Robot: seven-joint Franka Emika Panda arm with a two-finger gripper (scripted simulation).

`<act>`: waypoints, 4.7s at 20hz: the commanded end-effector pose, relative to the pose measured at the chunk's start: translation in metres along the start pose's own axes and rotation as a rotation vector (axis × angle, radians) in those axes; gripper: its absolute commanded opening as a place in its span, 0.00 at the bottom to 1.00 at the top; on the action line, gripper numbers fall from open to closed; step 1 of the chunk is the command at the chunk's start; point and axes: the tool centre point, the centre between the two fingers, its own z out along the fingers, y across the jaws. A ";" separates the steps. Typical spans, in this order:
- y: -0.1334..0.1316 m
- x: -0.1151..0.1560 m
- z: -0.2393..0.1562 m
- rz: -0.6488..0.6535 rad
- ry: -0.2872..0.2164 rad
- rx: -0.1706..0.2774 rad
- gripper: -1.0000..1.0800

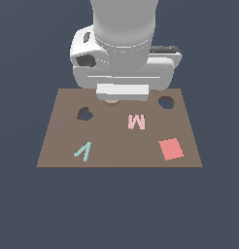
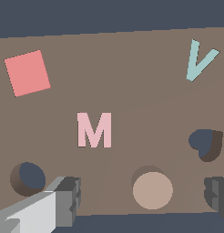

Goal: Insert a designated object into the corresponding slot on a board.

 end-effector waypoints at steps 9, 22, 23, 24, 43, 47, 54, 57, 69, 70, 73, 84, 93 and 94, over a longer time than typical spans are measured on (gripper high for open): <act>0.005 -0.007 0.010 0.018 0.008 -0.001 0.96; 0.029 -0.046 0.065 0.117 0.050 -0.005 0.96; 0.031 -0.049 0.069 0.125 0.053 -0.006 0.96; 0.033 -0.052 0.073 0.132 0.056 -0.006 0.96; 0.042 -0.067 0.106 0.174 0.074 -0.008 0.96; 0.042 -0.066 0.117 0.175 0.074 -0.008 0.96; 0.042 -0.066 0.119 0.175 0.075 -0.007 0.00; 0.042 -0.066 0.119 0.175 0.075 -0.007 0.00; 0.038 -0.061 0.118 0.127 0.075 -0.009 0.00; 0.037 -0.059 0.118 0.112 0.075 -0.010 0.00; 0.032 -0.054 0.117 0.054 0.075 -0.012 0.00; -0.007 -0.025 0.113 -0.318 0.072 -0.026 0.00; -0.070 -0.013 0.110 -0.802 0.066 -0.044 0.00; -0.078 -0.013 0.110 -0.857 0.065 -0.046 0.00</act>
